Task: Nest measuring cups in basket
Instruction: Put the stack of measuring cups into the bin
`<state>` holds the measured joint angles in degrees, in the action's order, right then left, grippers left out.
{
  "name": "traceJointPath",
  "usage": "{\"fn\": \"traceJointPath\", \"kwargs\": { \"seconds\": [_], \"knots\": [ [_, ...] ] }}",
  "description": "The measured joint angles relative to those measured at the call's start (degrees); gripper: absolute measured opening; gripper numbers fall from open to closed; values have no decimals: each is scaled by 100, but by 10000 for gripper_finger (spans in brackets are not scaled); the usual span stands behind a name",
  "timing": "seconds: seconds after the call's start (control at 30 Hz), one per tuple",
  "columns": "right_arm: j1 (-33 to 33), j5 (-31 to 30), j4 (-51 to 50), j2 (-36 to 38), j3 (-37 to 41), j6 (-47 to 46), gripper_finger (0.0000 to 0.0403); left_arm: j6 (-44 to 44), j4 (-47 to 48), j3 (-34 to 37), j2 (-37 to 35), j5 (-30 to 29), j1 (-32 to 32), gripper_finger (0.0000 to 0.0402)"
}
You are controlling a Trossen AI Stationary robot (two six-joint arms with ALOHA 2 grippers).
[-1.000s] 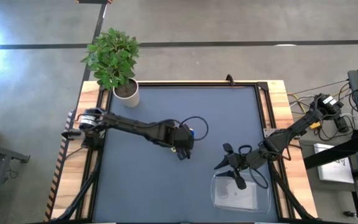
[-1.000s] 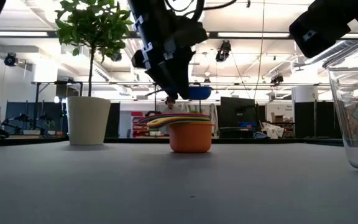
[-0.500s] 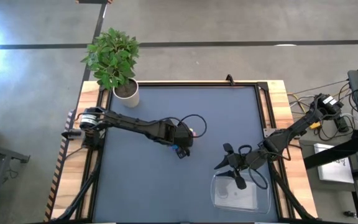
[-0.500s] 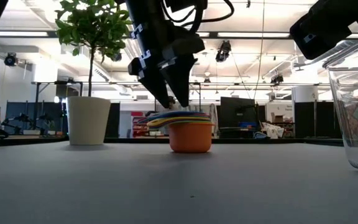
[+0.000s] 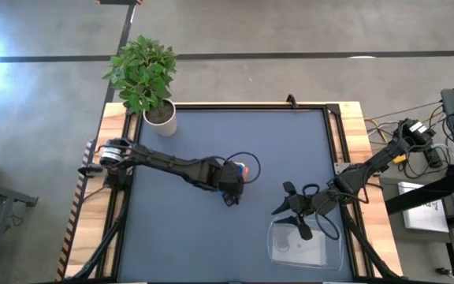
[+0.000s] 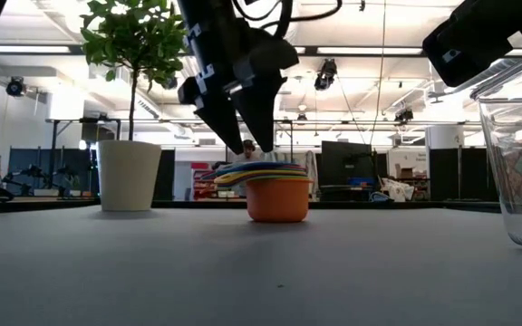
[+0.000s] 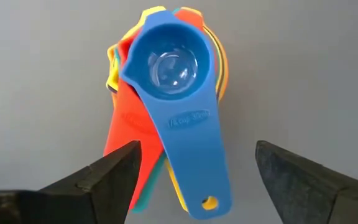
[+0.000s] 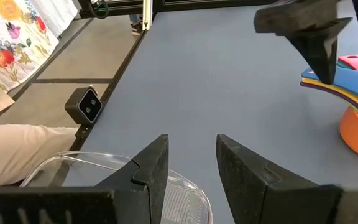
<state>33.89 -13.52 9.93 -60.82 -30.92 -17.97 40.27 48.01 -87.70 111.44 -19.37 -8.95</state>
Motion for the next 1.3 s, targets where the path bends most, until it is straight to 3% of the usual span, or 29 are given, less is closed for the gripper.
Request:
{"fn": "traceJointPath", "kwargs": {
  "seconds": [0.17,0.37,0.77,1.3],
  "knots": [
    [0,-2,-1,0,0,12,123,-76,157,0,0,-362,-143,296],
    [0,-5,-1,0,0,4,123,-496,189,0,0,-365,-155,313],
    [0,-7,-1,0,0,-3,123,-675,164,0,0,-213,-21,395],
    [0,-7,-45,0,-2,-2,123,-824,69,22,305,240,278,400]
  ]
}}
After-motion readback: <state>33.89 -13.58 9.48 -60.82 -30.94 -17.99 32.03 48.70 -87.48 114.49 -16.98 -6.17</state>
